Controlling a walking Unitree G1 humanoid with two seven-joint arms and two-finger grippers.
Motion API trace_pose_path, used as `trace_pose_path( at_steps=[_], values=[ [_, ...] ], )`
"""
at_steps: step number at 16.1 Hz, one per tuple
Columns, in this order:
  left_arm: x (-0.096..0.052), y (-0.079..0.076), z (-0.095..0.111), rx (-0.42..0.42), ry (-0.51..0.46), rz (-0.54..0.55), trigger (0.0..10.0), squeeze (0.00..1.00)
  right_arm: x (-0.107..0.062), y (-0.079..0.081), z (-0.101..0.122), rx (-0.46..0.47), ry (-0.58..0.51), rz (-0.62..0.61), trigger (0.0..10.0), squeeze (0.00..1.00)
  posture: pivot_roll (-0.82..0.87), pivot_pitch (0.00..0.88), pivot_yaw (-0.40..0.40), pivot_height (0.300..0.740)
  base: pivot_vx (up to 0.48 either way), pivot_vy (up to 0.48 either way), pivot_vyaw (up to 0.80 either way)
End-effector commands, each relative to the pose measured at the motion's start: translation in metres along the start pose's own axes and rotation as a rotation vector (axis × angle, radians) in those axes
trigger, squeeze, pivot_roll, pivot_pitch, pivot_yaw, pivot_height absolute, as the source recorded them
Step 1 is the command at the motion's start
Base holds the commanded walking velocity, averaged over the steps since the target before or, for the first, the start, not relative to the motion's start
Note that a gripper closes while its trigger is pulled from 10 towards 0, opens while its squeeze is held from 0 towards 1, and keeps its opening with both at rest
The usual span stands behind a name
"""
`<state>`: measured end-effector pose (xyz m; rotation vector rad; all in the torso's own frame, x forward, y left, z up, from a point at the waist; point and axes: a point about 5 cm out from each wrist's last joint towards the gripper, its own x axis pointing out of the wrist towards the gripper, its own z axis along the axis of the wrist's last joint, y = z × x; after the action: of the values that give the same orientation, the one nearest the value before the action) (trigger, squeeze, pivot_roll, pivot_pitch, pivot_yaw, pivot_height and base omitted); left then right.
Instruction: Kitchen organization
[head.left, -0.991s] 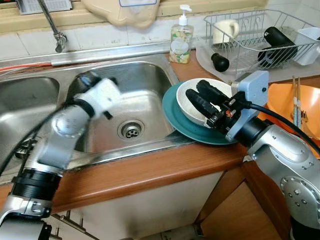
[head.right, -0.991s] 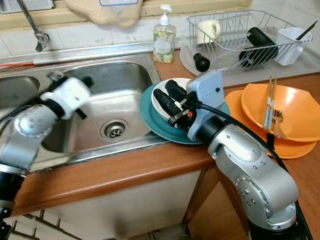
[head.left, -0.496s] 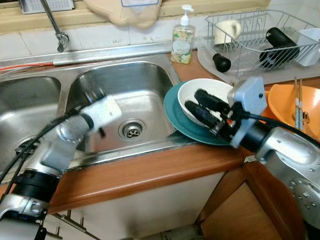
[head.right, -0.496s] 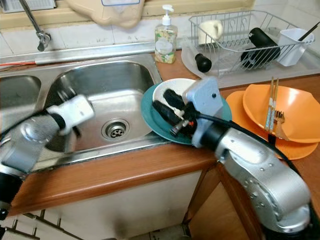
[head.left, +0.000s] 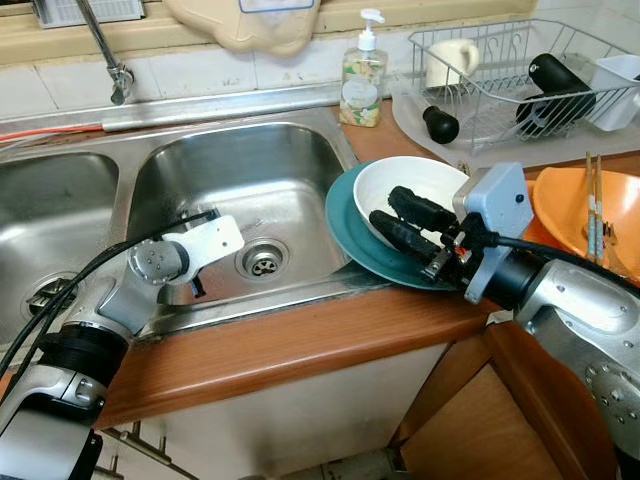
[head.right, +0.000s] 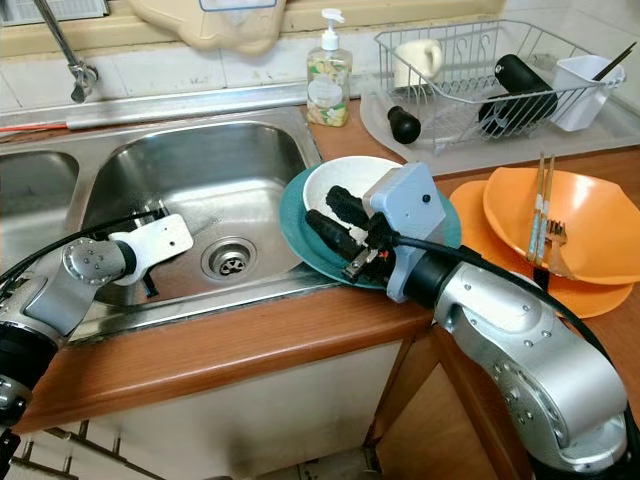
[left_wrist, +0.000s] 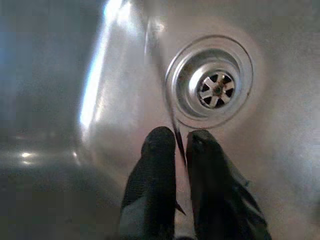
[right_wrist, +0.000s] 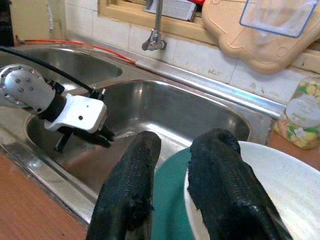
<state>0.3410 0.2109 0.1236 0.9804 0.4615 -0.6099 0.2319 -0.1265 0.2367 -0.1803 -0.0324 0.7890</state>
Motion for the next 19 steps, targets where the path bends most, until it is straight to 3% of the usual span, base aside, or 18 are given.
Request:
trace_pose_path(
  at_steps=[1, 5, 7, 8, 10, 11, 13, 14, 16, 19],
  values=[
    [-0.002, 0.006, 0.001, -0.008, 0.005, -0.007, 10.0, 1.00, -0.001, 0.003, 0.000, 0.007, 0.006, 0.007, 10.0, 0.00, -0.11, 0.000, 0.056, 0.740, 0.000, 0.000, 0.00],
    [-0.001, 0.006, -0.001, -0.032, -0.002, -0.018, 10.0, 1.00, -0.002, 0.003, 0.001, 0.012, 0.001, -0.012, 10.0, 0.00, -0.11, 0.000, 0.054, 0.740, 0.000, 0.000, 0.00],
    [-0.004, 0.012, 0.004, -0.063, -0.057, 0.066, 10.0, 1.00, -0.003, -0.003, 0.003, 0.011, -0.024, -0.080, 10.0, 0.00, -0.11, 0.000, 0.055, 0.740, 0.000, 0.000, 0.00],
    [-0.006, 0.015, 0.008, -0.119, -0.116, 0.115, 10.0, 1.00, -0.004, -0.010, 0.005, 0.025, -0.054, -0.163, 10.0, 0.00, -0.11, 0.000, 0.058, 0.740, 0.000, 0.000, 0.00],
    [-0.012, 0.020, 0.016, -0.222, -0.242, 0.215, 10.0, 0.00, -0.010, -0.021, 0.006, 0.054, -0.100, -0.280, 10.0, 1.00, -0.11, 0.000, 0.065, 0.740, 0.000, 0.000, 0.00],
    [-0.018, 0.022, 0.020, -0.308, -0.306, 0.271, 10.0, 0.00, -0.015, -0.026, 0.006, 0.072, -0.126, -0.332, 10.0, 1.00, -0.10, 0.000, 0.065, 0.740, 0.000, 0.000, 0.00],
    [-0.027, 0.024, 0.025, -0.383, -0.423, 0.350, 10.0, 0.00, -0.023, -0.031, 0.005, 0.094, -0.151, -0.382, 10.0, 1.00, -0.10, 0.000, 0.064, 0.740, 0.000, 0.000, 0.00],
    [-0.041, 0.022, 0.034, -0.495, -0.590, 0.347, 10.0, 0.00, -0.032, -0.030, 0.003, 0.101, -0.162, -0.391, 10.0, 1.00, -0.10, 0.000, 0.063, 0.740, 0.000, 0.000, 0.00],
    [-0.057, 0.008, 0.042, -0.567, -0.723, 0.260, 10.0, 0.00, -0.038, -0.016, 0.000, 0.117, -0.143, -0.319, 10.0, 1.00, -0.10, 0.000, 0.072, 0.740, 0.000, 0.000, 0.00],
    [-0.068, -0.013, 0.049, -0.609, -0.800, 0.160, 10.0, 0.00, -0.039, -0.006, -0.005, 0.119, -0.113, -0.264, 10.0, 1.00, -0.10, 0.000, 0.074, 0.740, 0.000, 0.000, 0.00]
  ],
)
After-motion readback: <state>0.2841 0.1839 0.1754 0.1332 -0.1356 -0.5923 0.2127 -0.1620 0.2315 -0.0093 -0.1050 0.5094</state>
